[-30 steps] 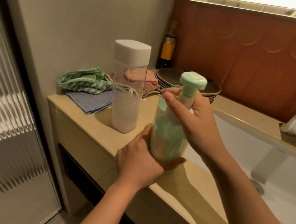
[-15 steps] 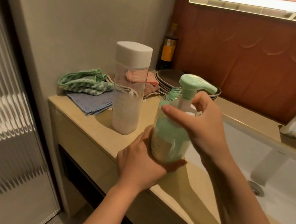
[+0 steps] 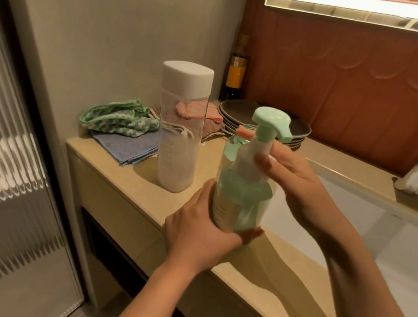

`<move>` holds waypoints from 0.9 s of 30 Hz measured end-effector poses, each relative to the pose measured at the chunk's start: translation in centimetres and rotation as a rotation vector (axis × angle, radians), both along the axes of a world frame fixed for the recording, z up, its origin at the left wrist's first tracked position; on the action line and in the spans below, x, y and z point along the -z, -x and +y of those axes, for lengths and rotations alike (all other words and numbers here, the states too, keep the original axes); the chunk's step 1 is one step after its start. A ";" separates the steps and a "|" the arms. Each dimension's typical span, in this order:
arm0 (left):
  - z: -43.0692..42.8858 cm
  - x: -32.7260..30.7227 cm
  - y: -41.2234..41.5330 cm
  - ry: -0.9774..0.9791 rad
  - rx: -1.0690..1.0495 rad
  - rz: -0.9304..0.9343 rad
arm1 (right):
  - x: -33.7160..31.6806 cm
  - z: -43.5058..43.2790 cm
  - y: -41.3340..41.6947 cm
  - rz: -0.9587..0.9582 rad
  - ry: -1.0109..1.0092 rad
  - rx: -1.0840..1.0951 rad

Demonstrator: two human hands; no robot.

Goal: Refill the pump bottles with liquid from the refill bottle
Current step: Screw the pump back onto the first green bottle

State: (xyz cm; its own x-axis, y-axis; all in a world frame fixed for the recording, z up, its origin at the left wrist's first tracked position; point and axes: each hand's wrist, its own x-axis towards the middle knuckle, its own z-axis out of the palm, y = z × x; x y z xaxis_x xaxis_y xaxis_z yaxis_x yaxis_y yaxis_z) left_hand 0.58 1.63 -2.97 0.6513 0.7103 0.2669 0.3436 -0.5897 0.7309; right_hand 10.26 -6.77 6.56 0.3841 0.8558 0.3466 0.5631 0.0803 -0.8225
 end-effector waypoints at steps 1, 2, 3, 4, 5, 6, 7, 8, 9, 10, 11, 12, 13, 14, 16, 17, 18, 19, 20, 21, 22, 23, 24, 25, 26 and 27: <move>0.0 0.1 0.0 -0.006 0.001 -0.003 | 0.0 0.0 -0.2 -0.001 0.002 0.014; 0.1 0.1 0.0 -0.011 0.000 -0.007 | 0.0 0.0 -0.3 0.005 -0.008 0.034; 0.1 0.2 0.0 -0.009 -0.003 -0.006 | 0.0 0.1 -0.3 0.022 -0.023 0.061; 0.1 0.2 -0.1 -0.002 -0.007 0.000 | 0.1 0.2 -0.2 0.036 -0.043 0.093; 0.1 0.2 -0.1 0.005 -0.012 0.004 | 0.2 0.3 -0.1 0.031 -0.069 0.132; 0.1 0.3 -0.1 0.012 -0.015 0.001 | 0.3 0.4 0.0 0.017 -0.098 0.167; 0.1 0.3 -0.1 0.015 -0.017 -0.008 | 0.5 0.5 0.1 -0.001 -0.123 0.199; 0.0 0.3 -0.1 0.012 -0.017 -0.020 | 0.5 0.6 0.3 -0.017 -0.134 0.226; 0.0 0.2 0.0 0.010 -0.012 -0.026 | 0.5 0.8 0.4 -0.029 -0.136 0.250; -0.1 0.2 0.0 0.009 -0.005 -0.026 | 0.3 1.0 0.6 -0.037 -0.121 0.268; -0.1 0.1 0.0 0.008 0.000 -0.024 | 0.2 1.1 0.6 -0.041 -0.093 0.281; -0.1 0.0 0.0 0.003 0.000 -0.022 | -0.1 1.3 0.5 -0.046 -0.053 0.286; -0.2 -0.1 0.1 -0.003 -0.001 -0.020 | -0.3 1.5 0.3 -0.055 -0.011 0.287; -0.2 -0.2 0.1 -0.006 0.001 -0.017 | -0.6 1.6 0.2 -0.076 0.029 0.285; -0.1 -0.1 0.1 -0.008 0.006 -0.020 | -1.0 1.9 0.0 -0.132 0.074 0.262; -0.1 0.0 0.1 -0.009 0.005 -0.034 | -1.2 2.1 0.0 -0.148 0.083 0.250; -0.1 0.2 0.1 -0.006 0.002 -0.052 | -1.3 2.2 0.2 -0.152 0.090 0.243; 0.0 0.3 0.1 0.000 -0.002 -0.067 | -1.2 2.5 0.3 -0.146 0.093 0.242; 0.0 0.4 0.1 0.002 -0.006 -0.074 | -1.1 2.6 0.4 -0.137 0.090 0.239; -0.1 0.4 0.1 0.001 -0.010 -0.075 | -1.0 2.8 0.5 -0.121 0.082 0.230; -0.1 0.3 0.1 0.001 -0.010 -0.071 | -0.9 2.8 0.5 -0.092 0.069 0.208; -0.1 0.3 0.0 0.006 -0.007 -0.064 | -0.8 2.8 0.5 -0.059 0.055 0.176; -0.1 0.3 0.0 0.015 -0.003 -0.055 | -0.7 2.8 0.4 -0.031 0.046 0.140; 0.0 0.3 0.0 0.018 -0.005 -0.044 | -0.6 2.7 0.2 -0.008 0.038 0.103; 0.0 0.3 -0.1 0.013 -0.011 -0.029 | -0.5 2.6 0.1 0.006 0.031 0.070; 0.0 0.3 -0.1 0.006 -0.019 -0.014 | -0.4 2.5 -0.1 0.017 0.019 0.047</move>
State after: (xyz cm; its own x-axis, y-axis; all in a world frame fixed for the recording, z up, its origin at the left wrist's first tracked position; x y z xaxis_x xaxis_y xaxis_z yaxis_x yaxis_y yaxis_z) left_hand 0.67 1.63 -3.29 0.6342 0.7239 0.2715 0.3443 -0.5788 0.7392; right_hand 10.38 -4.23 6.92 0.4301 0.8429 0.3234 0.5516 0.0382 -0.8333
